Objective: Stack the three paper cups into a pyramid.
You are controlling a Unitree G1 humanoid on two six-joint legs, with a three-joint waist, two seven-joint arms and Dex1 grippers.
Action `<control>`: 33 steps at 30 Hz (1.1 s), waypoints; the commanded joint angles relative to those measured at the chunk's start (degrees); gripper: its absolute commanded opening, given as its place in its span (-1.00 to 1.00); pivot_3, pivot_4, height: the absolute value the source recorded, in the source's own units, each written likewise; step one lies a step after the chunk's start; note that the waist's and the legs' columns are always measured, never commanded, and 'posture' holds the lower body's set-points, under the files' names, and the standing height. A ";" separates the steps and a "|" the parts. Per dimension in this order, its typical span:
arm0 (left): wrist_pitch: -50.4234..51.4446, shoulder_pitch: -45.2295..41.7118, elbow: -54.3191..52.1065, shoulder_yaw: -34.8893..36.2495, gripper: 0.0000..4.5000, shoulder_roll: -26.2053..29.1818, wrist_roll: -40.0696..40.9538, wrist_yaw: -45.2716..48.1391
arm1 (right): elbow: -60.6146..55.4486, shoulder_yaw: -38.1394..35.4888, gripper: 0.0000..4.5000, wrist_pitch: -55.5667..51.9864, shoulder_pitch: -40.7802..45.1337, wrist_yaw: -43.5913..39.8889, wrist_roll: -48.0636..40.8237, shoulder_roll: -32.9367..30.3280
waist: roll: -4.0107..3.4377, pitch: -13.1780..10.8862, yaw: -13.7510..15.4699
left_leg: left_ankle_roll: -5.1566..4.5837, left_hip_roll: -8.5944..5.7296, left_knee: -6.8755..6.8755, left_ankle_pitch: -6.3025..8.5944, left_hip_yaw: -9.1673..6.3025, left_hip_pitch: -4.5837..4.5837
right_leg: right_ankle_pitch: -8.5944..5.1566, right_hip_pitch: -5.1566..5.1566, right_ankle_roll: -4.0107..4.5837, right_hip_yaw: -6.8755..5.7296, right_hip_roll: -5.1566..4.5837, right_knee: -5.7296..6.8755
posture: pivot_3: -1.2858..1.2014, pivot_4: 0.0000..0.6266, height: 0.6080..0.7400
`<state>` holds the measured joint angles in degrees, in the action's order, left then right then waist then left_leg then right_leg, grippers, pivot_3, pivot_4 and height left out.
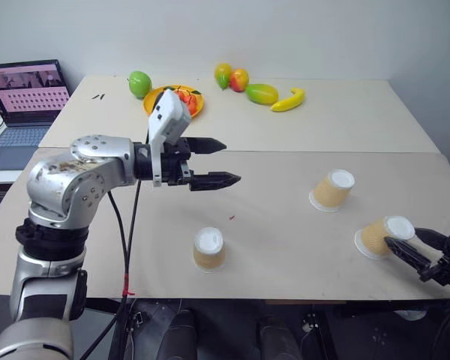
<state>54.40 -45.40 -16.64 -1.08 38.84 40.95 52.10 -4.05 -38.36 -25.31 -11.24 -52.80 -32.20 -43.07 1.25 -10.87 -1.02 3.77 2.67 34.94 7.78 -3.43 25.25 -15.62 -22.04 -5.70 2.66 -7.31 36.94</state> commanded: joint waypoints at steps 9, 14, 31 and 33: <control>1.29 0.01 -2.58 1.61 1.00 0.54 2.01 -2.01 | 1.85 3.06 0.14 1.17 3.91 0.62 0.54 -1.42 | 0.00 0.00 0.11 | 0.00 -0.01 0.02 0.00 0.00 0.00 | 0.01 0.00 0.00 0.00 0.00 0.00 | 0.03 -0.52 0.88; 1.12 -0.02 -2.23 1.52 1.00 0.58 2.08 -2.12 | 0.92 4.18 0.14 0.42 5.97 1.36 -0.19 -1.37 | 0.00 0.00 -0.11 | 0.00 0.00 0.01 0.00 0.00 0.00 | 0.01 0.00 0.01 0.00 0.00 0.00 | 0.03 -0.52 0.88; 1.68 2.44 -2.12 1.63 1.00 6.22 3.18 2.92 | -17.55 7.96 0.14 -24.58 28.31 -9.66 -22.06 -31.17 | 0.05 -0.06 0.38 | -0.03 0.04 -0.07 0.02 0.04 0.04 | 0.00 -0.07 0.05 0.10 0.08 -0.11 | 0.03 -0.52 0.88; 1.78 2.51 -2.53 1.56 1.00 5.78 3.32 2.45 | -19.01 11.07 0.14 -24.34 31.20 -10.38 -23.51 -31.53 | 0.14 -0.07 0.42 | -0.03 0.03 -0.06 0.03 0.04 0.11 | 0.00 -0.06 0.05 0.09 0.08 -0.16 | 0.03 -0.52 0.88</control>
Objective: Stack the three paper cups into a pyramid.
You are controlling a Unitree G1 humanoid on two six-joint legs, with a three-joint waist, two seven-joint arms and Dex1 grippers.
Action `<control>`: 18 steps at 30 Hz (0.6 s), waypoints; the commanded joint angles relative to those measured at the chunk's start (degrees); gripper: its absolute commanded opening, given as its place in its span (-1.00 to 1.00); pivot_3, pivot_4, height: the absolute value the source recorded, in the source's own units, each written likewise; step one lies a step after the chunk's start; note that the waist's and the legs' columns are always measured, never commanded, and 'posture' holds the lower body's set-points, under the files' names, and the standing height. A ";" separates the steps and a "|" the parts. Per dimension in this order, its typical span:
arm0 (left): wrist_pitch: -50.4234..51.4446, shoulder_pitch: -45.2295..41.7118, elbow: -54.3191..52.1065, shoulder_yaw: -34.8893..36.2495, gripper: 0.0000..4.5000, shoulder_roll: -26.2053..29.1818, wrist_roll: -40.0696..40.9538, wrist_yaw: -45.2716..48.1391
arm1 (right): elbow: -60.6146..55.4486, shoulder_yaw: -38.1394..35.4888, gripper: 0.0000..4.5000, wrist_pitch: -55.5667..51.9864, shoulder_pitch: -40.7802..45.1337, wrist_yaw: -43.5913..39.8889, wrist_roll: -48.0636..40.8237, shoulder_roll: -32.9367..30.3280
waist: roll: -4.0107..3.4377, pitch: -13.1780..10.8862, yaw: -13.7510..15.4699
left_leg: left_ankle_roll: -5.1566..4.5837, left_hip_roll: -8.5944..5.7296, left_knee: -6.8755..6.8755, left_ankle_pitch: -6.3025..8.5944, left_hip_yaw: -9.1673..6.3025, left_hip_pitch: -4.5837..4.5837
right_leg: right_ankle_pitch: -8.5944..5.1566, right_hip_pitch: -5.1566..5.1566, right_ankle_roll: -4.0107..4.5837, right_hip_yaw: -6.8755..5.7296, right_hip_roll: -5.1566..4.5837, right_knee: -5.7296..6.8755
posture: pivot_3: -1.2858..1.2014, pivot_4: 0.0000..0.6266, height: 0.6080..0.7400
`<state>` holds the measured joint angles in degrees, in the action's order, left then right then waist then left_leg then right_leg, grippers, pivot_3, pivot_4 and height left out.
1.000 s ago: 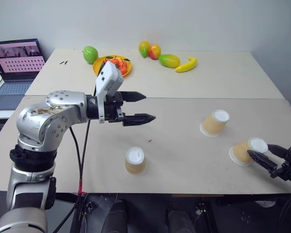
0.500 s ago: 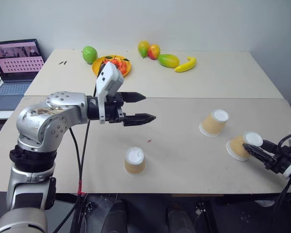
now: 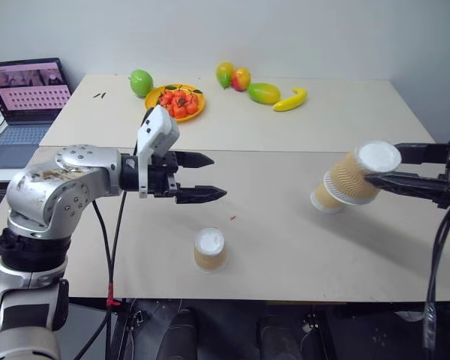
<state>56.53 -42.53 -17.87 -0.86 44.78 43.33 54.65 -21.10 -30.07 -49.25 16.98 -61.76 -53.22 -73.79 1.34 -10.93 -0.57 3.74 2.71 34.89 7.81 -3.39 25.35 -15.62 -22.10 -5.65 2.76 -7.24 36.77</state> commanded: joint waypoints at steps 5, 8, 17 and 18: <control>-0.16 -0.05 -2.11 1.23 1.00 -0.85 1.09 -0.84 | -4.66 14.77 0.14 -0.98 13.18 1.21 -4.01 3.80 | 0.04 0.00 -0.52 | 0.00 0.00 0.03 0.00 -0.02 0.10 | 0.01 -0.12 0.01 0.01 0.01 0.05 | 0.03 -0.52 0.88; -0.07 -0.34 -2.58 1.37 1.00 -0.63 1.02 -1.22 | -4.15 28.07 0.14 0.71 20.81 2.62 2.88 12.18 | 0.07 0.00 -1.43 | 0.00 0.02 0.06 -0.01 -0.01 0.06 | 0.02 -0.10 0.01 0.03 0.04 0.07 | 0.03 -0.52 0.88; 2.88 0.06 -5.82 4.27 1.00 2.19 3.41 -3.36 | 6.23 41.35 0.14 7.99 25.08 -1.19 17.52 22.60 | 0.08 -0.05 -1.18 | 0.01 -0.01 0.02 -0.01 -0.07 0.20 | 0.01 -0.22 -0.01 0.01 0.05 0.13 | 0.03 -0.52 0.88; 3.31 0.53 -6.31 4.81 1.00 2.55 3.72 -3.69 | 7.60 42.36 0.14 9.02 25.68 -1.75 19.01 23.72 | 0.09 -0.05 -1.18 | 0.01 -0.01 0.02 -0.01 -0.07 0.19 | 0.01 -0.23 0.00 0.01 0.05 0.15 | 0.03 -0.52 0.88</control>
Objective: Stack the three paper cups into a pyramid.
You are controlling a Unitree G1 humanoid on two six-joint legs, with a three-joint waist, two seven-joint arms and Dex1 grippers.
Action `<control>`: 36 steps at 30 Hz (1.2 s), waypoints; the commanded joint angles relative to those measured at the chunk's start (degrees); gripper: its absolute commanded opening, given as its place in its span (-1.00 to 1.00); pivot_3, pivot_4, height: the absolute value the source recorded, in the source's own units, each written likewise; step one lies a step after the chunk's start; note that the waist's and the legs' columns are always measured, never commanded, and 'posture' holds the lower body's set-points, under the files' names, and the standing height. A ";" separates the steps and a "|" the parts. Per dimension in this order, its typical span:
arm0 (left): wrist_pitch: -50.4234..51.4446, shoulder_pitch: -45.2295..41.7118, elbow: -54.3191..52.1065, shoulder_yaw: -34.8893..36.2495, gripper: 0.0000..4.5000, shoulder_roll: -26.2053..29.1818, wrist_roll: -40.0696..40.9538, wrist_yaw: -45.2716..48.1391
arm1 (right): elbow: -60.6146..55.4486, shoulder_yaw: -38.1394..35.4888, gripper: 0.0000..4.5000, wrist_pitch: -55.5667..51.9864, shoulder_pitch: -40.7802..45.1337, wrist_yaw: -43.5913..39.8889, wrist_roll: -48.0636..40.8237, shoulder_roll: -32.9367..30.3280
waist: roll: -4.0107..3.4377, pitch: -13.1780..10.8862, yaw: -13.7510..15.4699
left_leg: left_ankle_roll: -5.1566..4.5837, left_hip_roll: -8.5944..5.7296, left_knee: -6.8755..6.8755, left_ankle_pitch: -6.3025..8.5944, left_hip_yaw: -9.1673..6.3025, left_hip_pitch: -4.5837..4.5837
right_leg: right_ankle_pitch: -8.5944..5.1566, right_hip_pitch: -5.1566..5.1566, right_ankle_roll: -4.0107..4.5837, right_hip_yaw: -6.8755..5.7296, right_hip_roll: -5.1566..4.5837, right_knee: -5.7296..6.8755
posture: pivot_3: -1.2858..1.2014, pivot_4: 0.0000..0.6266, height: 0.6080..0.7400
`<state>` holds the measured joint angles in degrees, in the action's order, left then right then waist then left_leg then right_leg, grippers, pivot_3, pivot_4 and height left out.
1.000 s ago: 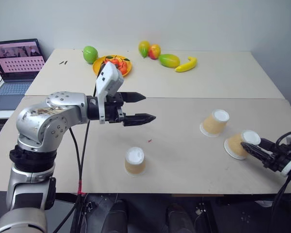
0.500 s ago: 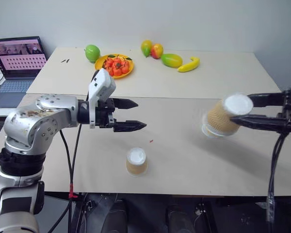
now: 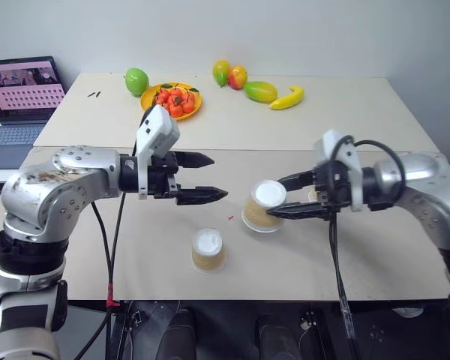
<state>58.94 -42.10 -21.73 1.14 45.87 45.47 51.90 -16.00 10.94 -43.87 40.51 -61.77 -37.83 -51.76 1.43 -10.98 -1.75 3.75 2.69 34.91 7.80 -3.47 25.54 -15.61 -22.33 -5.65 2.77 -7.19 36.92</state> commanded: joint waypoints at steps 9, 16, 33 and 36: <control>3.33 5.99 -9.81 7.72 1.00 6.10 5.25 -3.35 | 13.91 5.45 0.14 10.72 6.36 -6.97 12.09 9.13 | 0.00 0.00 -0.48 | 0.01 0.00 0.00 0.00 0.00 -0.03 | 0.00 0.00 0.01 0.00 0.00 0.07 | 0.03 -0.52 0.88; 4.41 9.33 -13.47 10.25 1.00 7.67 8.88 -5.90 | 23.06 5.75 0.14 15.41 9.00 -9.14 17.07 13.29 | 0.00 0.00 -0.54 | 0.01 0.00 0.00 -0.01 0.00 -0.11 | 0.01 0.06 0.01 0.00 0.00 0.09 | 0.03 -0.52 0.88; 3.90 9.28 -13.68 10.00 1.00 8.79 11.80 -8.97 | 43.14 3.46 0.14 30.01 10.44 -11.09 24.72 20.91 | 0.00 0.00 -0.73 | 0.05 0.02 -0.05 -0.03 0.00 -0.22 | 0.02 0.09 0.03 0.01 0.04 0.14 | 0.03 -0.52 0.88; 3.73 9.06 -13.55 9.68 1.00 8.49 11.82 -8.96 | 42.88 3.02 0.52 29.44 10.32 -11.76 24.51 21.41 | 0.00 0.00 -0.71 | 0.06 0.02 -0.05 -0.04 0.00 -0.22 | 0.02 0.09 0.04 0.01 0.04 0.15 | 0.03 -0.52 0.88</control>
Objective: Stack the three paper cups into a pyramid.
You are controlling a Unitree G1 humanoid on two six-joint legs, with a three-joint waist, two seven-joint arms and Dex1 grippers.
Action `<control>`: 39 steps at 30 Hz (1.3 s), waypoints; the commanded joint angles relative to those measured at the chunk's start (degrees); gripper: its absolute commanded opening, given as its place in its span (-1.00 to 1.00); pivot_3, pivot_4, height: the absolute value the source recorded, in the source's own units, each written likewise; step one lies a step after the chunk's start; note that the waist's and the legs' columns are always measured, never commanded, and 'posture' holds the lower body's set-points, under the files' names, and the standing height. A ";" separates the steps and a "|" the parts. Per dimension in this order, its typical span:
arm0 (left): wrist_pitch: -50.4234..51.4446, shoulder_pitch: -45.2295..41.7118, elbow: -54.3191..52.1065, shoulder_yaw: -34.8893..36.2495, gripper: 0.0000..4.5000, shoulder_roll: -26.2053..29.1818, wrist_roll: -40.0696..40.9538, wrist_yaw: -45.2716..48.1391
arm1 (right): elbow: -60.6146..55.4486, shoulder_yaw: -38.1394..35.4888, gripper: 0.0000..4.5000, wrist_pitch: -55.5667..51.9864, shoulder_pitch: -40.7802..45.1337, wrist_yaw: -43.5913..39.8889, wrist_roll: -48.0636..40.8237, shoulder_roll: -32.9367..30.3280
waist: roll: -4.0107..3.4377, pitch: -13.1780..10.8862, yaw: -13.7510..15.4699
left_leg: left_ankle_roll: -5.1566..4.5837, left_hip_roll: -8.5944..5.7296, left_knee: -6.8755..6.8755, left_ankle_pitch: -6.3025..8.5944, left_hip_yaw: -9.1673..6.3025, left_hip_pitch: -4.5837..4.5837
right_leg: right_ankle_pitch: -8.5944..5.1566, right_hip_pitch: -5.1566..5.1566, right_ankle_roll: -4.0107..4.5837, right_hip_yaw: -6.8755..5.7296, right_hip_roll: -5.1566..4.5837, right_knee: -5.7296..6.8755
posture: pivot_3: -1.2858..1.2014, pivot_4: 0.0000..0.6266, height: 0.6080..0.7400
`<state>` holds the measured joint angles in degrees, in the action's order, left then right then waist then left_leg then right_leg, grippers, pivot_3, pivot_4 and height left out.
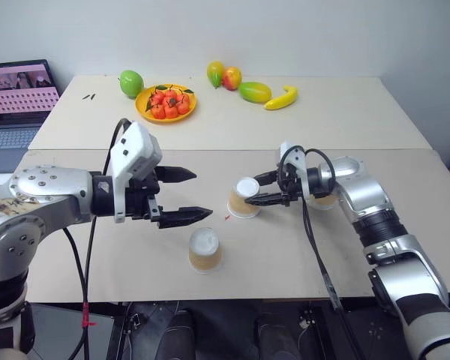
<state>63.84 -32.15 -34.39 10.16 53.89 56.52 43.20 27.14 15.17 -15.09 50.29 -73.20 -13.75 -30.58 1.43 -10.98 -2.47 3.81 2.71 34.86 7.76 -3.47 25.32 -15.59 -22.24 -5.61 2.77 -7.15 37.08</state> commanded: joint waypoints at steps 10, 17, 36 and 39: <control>-2.09 -1.13 0.17 -0.14 1.00 -0.60 0.46 0.12 | -2.18 -3.70 0.97 -2.65 1.04 -1.92 -0.61 -1.59 | 0.00 0.00 0.03 | 0.00 0.00 -0.05 0.00 0.00 0.01 | 0.00 -0.01 0.00 0.00 0.00 -0.02 | 0.03 -0.52 0.88; -3.31 -1.53 1.37 -1.41 1.00 -1.15 -0.16 0.92 | -3.49 -7.96 0.97 -5.44 3.54 -2.82 -2.21 -5.01 | 0.00 0.00 0.07 | 0.00 0.00 -0.05 0.00 0.00 0.01 | -0.01 -0.02 0.00 0.00 0.00 -0.02 | 0.03 -0.52 0.88; -9.26 -5.46 8.05 -8.80 1.00 -5.21 -6.55 5.98 | -1.54 -29.97 0.97 -5.58 -13.41 4.82 -3.21 -30.39 | 0.00 -0.01 1.40 | -0.03 0.00 -0.09 0.02 0.06 0.05 | -0.02 -0.01 0.01 0.02 0.00 -0.16 | 0.03 -0.52 0.88; -9.99 -6.17 8.96 -9.55 1.00 -5.47 -7.50 6.86 | -3.05 -32.92 0.97 -5.40 -19.55 5.05 -4.69 -29.80 | -0.03 -0.01 0.86 | -0.03 -0.01 -0.06 0.02 0.12 0.02 | -0.02 -0.03 0.01 0.12 0.00 -0.10 | 0.03 -0.52 0.88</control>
<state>55.53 -36.90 -25.33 0.44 48.42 49.91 49.06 26.68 -14.06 -20.83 32.99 -68.44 -16.23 -59.75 1.39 -11.00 -1.61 3.78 2.71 34.81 7.78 -3.35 25.31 -15.61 -22.26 -5.61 2.89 -7.15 36.99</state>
